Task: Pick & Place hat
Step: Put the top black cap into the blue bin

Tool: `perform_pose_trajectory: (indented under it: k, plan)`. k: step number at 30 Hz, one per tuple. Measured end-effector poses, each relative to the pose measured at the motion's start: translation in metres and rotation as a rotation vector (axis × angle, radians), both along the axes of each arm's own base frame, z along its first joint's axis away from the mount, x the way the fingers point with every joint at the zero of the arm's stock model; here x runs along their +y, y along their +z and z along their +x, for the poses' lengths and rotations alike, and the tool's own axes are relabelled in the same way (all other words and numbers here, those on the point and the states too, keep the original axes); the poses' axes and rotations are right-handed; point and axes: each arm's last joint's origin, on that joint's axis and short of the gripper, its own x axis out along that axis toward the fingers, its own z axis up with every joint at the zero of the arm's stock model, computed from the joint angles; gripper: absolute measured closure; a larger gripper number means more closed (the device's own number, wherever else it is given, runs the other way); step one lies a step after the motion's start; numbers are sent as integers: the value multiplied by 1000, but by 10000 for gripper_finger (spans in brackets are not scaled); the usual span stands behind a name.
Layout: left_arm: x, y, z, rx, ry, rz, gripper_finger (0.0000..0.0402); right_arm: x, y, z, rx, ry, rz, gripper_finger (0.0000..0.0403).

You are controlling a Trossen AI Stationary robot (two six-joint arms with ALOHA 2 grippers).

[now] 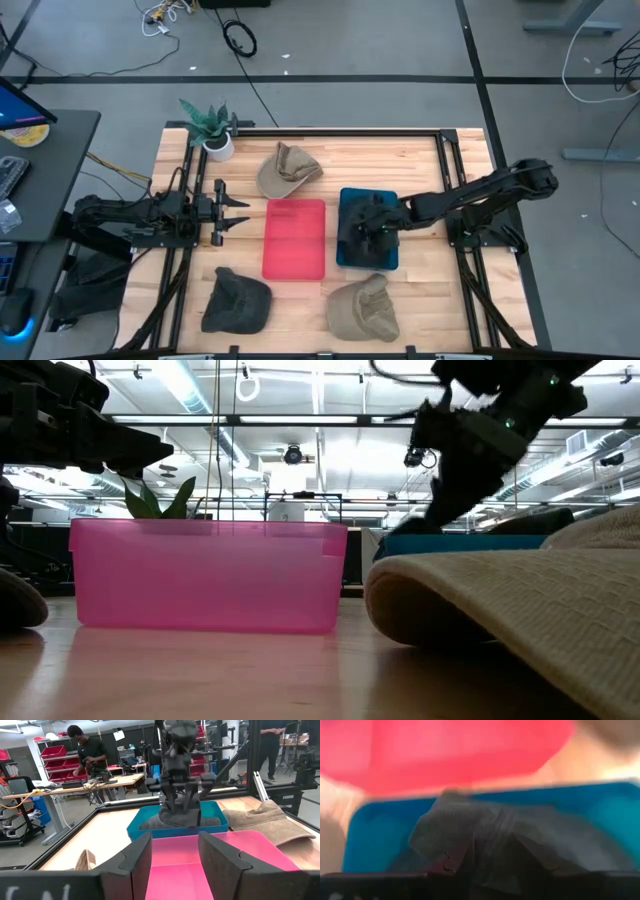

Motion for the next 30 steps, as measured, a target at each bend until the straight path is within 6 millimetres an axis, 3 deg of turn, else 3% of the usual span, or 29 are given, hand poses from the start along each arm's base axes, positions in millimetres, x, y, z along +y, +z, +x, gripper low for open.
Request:
perform_pose_trajectory:
  k: [3, 10, 20, 30]
  plan:
    - [0, 0, 0, 0, 0, 0, 236, 1, -10, 1, 60, 19, 16, 271]
    - [0, 0, 0, 0, -1, 1, 236, 2, -12, 4, 47, 18, 25, 271]
    - [0, 0, 0, 0, 0, 0, 236, 1, 15, -7, -47, 23, 41, 271]
    - [0, 0, 0, 0, 0, 0, 236, 11, 35, -41, 29, -20, 113, 271]
